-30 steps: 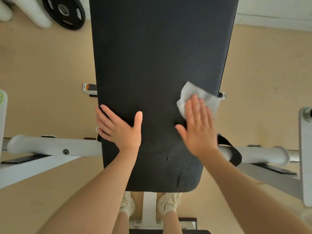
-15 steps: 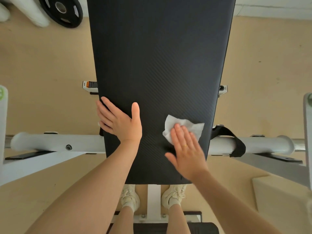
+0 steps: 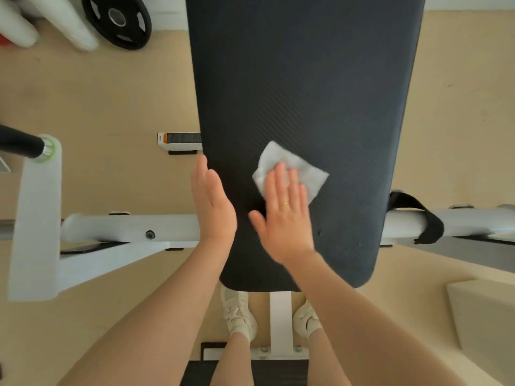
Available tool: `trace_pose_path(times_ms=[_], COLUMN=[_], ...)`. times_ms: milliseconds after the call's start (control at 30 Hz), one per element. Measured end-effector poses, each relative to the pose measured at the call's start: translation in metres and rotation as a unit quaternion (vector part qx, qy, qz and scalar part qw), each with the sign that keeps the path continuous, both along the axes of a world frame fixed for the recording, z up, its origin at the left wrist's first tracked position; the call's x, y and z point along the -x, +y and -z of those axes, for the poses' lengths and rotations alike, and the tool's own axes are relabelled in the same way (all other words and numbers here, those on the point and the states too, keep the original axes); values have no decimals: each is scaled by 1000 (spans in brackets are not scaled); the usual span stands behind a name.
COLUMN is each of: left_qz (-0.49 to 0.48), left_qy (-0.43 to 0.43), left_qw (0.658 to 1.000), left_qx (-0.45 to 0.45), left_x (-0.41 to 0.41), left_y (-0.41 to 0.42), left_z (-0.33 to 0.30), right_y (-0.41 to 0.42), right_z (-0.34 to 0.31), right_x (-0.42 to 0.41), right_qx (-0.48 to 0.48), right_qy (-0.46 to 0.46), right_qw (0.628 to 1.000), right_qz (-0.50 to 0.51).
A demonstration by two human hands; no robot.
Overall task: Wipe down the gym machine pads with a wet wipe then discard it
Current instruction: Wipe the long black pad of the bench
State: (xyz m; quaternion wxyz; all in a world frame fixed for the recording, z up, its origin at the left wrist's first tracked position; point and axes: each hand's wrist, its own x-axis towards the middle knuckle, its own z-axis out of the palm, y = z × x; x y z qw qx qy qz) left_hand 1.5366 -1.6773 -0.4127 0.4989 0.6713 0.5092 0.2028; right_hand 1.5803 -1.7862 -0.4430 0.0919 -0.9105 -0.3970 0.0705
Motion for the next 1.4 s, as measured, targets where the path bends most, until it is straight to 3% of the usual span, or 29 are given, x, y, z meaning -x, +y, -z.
trace_pose_path(times_ms=[167, 367, 500, 667, 833, 967, 1067, 1133, 1200, 1400], left_qz=[59, 83, 82, 72, 125, 148, 170, 165, 162, 132], left_qy=[8, -15, -44, -37, 5, 10, 51, 58, 57, 63], left_qw=[991, 978, 971, 967, 967, 972, 974, 977, 980, 986], left_qx=[120, 188, 219, 243, 223, 183, 138, 122, 100, 77], left_x=[41, 48, 51, 62, 74, 65, 58, 55, 53, 47], left_y=[23, 30, 35, 40, 38, 26, 16, 11, 8, -7], left_z=[4, -3, -3, 1, 5, 5, 6, 8, 10, 15], right_y=[7, -4, 37, 63, 33, 4, -25, -30, -23, -11], right_z=[8, -7, -6, 23, 31, 19, 10, 9, 14, 37], right_x=[21, -38, 2, 90, 86, 34, -4, -7, 9, 67], right_qx=[48, 11, -14, 60, 98, 68, 46, 31, 42, 63], right_qy=[-34, -28, 2, -22, -60, -62, -28, -1, -18, -53], right_qw=[987, 998, 992, 995, 976, 995, 993, 989, 993, 982], right_qz=[-149, 53, 128, -71, -186, -40, 105, 143, 110, -169])
